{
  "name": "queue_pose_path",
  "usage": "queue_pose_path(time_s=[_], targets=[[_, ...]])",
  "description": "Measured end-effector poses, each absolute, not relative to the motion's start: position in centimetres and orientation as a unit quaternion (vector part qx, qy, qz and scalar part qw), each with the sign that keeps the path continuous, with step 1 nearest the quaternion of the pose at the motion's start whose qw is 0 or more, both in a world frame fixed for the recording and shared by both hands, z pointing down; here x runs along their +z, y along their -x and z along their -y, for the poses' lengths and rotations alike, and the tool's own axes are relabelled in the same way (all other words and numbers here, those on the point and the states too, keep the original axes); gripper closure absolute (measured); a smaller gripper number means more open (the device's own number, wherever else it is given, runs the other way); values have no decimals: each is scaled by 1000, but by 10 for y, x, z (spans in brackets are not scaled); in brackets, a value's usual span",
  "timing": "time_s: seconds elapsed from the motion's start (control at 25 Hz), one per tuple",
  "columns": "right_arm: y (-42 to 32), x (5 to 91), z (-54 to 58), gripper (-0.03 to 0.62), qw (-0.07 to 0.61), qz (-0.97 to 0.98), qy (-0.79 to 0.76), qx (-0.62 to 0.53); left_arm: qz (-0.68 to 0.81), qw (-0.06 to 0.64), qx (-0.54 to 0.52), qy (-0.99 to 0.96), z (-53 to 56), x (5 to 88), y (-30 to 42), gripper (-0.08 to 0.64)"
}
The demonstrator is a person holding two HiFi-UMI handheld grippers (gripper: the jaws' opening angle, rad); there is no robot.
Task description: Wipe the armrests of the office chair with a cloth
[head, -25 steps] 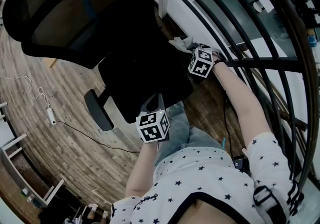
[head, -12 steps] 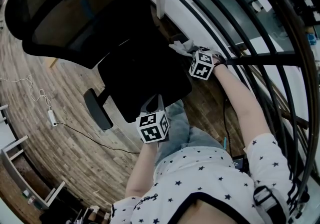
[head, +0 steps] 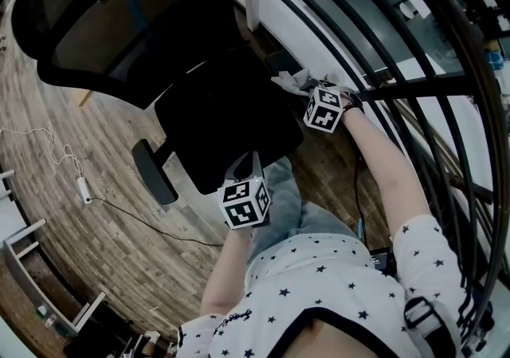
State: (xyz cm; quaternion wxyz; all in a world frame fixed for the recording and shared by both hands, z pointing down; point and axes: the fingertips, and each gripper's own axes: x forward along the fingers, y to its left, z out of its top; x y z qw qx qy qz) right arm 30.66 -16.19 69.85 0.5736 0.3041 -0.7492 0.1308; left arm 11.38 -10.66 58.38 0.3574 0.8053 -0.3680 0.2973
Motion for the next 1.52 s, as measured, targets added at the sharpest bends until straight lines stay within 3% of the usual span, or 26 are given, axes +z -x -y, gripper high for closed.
queue_pose_path(time_s=[1.52], targets=[[-302,701,80,563,587,750,-264,152,360,339,298,-816,86,571,-123,555]])
